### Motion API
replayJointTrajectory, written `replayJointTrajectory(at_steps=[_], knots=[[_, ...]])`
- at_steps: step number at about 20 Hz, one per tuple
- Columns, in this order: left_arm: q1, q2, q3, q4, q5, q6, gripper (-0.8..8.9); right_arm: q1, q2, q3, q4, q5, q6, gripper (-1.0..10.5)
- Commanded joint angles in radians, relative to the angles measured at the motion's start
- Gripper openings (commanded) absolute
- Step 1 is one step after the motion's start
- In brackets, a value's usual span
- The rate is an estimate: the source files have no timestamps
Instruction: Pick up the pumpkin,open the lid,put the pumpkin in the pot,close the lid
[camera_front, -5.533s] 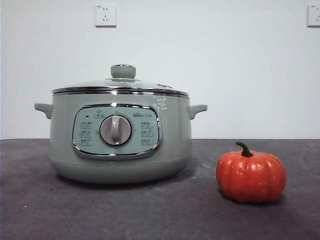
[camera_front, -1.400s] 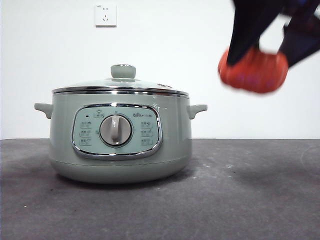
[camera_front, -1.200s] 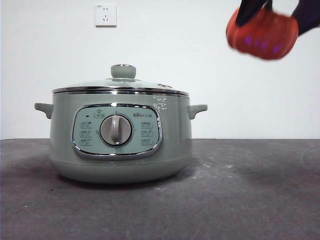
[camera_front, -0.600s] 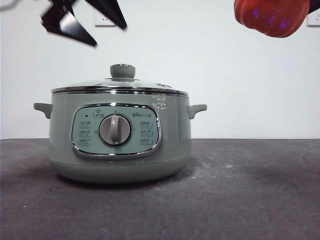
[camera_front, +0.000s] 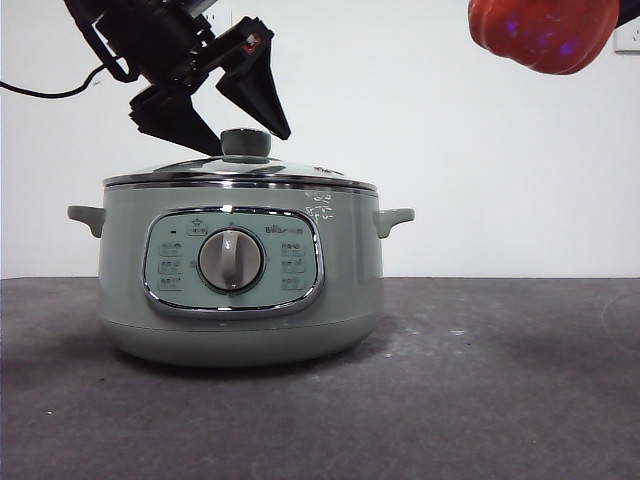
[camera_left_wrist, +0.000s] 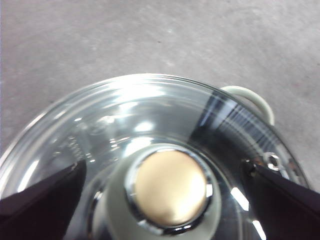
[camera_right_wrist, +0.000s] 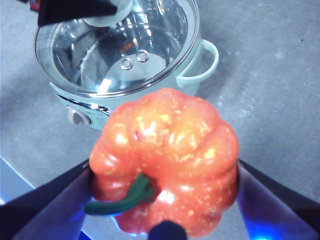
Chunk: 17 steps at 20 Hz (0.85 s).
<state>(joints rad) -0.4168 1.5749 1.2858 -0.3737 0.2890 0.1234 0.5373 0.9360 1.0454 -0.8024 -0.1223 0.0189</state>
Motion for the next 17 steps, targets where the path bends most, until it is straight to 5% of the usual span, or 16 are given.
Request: replayJointTrajectory(at_steps=[1,11,17], knots=[[-0.014,0.018,-0.002,-0.013,-0.018,0.013,7.76,0.001,-0.001,0.0,0.011,0.002,0.01,-0.1],[-0.023,0.016,-0.002,-0.021,-0.052,0.011,1.21,0.001,-0.001,0.0,0.01,0.003,0.01,-0.1],[-0.023,0.011,-0.002,-0.046,-0.051,0.008,-0.09,0.0,0.0,0.0,0.009,0.027,0.01,-0.1]])
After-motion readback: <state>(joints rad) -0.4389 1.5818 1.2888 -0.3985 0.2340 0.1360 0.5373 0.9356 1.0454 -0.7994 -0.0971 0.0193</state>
